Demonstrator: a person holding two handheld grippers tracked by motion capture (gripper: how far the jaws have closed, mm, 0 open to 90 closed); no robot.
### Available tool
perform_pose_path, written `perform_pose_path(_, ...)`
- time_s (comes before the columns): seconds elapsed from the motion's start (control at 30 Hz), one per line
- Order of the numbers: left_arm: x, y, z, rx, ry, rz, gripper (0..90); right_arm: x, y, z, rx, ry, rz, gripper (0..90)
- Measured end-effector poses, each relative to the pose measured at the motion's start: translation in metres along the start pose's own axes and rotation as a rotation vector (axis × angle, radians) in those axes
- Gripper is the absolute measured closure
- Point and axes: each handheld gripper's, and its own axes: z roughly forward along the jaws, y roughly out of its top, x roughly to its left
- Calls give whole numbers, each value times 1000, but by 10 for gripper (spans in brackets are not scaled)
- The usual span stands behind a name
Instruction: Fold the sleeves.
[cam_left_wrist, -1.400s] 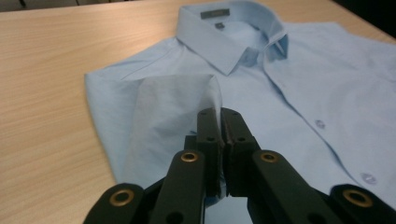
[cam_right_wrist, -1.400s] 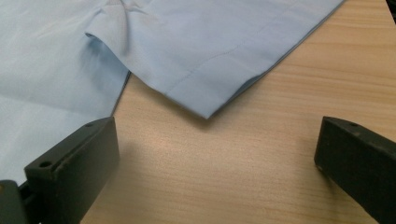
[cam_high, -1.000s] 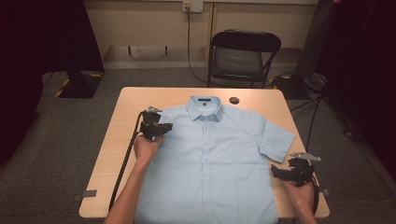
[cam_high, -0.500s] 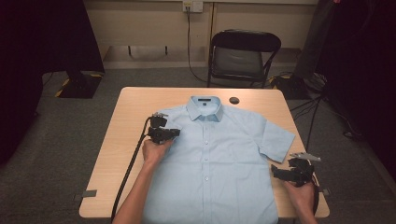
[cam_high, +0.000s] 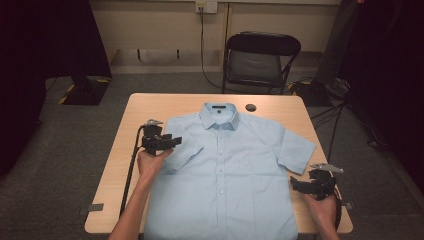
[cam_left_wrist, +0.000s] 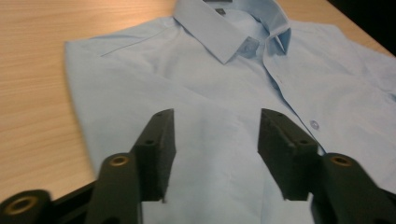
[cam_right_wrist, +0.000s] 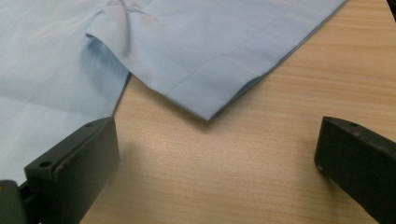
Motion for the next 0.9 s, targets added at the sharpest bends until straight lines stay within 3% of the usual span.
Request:
perform_pose_path(0.07,4,-4,-10,-9,0,-19,437,0,0,0,0,0,0,0)
perform_pose_path(0.1,6,-11,-17,-4,15,7,444,0,0,0,0,0,0,0)
perform_pose_path(0.17,7,-14,-20,4,19,17,474,0,0,0,0,0,0,0)
perform_pose_path(0.3,8,-31,-26,65,34,71,576,0,0,0,0,0,0,0)
perform_pose_path(0.33,10,-38,-29,87,29,102,595,0,0,0,0,0,0,0)
perform_pose_path(0.43,12,-43,-28,115,8,110,645,0,0,0,0,0,0,0)
perform_pose_path(0.5,10,-48,-27,144,18,152,663,0,0,0,0,0,1,0)
perform_pose_path(0.6,5,-53,-26,184,10,192,662,0,0,0,0,0,0,0)
perform_pose_path(0.63,1,-57,-25,218,13,216,652,0,0,0,0,0,1,0)
perform_pose_path(0.9,-9,-73,-22,238,54,250,618,0,0,0,0,0,0,0)
